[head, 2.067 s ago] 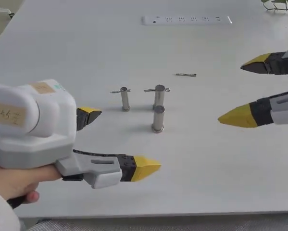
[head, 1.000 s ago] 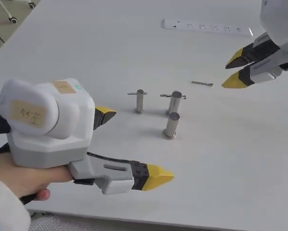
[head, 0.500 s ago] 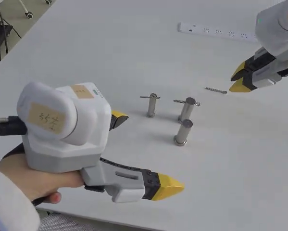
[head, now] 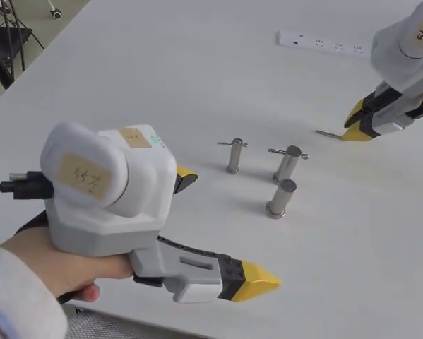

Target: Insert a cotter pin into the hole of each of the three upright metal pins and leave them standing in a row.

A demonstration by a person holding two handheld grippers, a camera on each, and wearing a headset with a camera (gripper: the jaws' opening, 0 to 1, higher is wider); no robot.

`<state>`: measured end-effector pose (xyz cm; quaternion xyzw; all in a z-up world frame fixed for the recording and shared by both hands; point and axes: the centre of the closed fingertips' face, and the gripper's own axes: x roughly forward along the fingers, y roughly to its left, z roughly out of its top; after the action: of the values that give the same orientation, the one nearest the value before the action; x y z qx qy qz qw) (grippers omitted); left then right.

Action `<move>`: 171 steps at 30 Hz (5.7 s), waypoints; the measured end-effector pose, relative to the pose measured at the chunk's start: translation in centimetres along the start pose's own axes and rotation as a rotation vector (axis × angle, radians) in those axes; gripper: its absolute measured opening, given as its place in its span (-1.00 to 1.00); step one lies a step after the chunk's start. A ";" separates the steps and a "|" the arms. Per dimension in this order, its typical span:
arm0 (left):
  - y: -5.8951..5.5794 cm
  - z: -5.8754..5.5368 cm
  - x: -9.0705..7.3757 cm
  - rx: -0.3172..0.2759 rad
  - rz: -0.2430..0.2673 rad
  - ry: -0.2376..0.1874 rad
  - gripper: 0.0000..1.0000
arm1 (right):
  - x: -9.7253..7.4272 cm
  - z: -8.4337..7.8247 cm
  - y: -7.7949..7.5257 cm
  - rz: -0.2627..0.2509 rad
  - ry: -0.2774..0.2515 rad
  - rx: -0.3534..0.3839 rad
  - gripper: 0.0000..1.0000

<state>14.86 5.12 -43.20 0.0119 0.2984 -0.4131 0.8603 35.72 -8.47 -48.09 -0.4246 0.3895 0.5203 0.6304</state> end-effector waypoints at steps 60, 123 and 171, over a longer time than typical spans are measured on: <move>-1.1 -0.6 -1.3 -0.009 -0.026 0.069 0.80 | 1.1 -0.7 0.7 0.063 0.208 -0.049 -1.00; -0.9 3.0 -1.6 0.042 -0.002 -0.011 0.62 | -13.0 5.2 11.5 -0.304 -0.244 -0.094 -1.00; -1.9 10.7 0.7 -0.103 -0.126 -0.183 0.34 | -12.1 8.2 16.0 -0.362 -0.359 -0.102 -1.00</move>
<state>19.25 0.52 -34.39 -0.0889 0.2396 -0.4498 0.8558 18.49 -3.09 -36.10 -0.4196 0.1623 0.4848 0.7500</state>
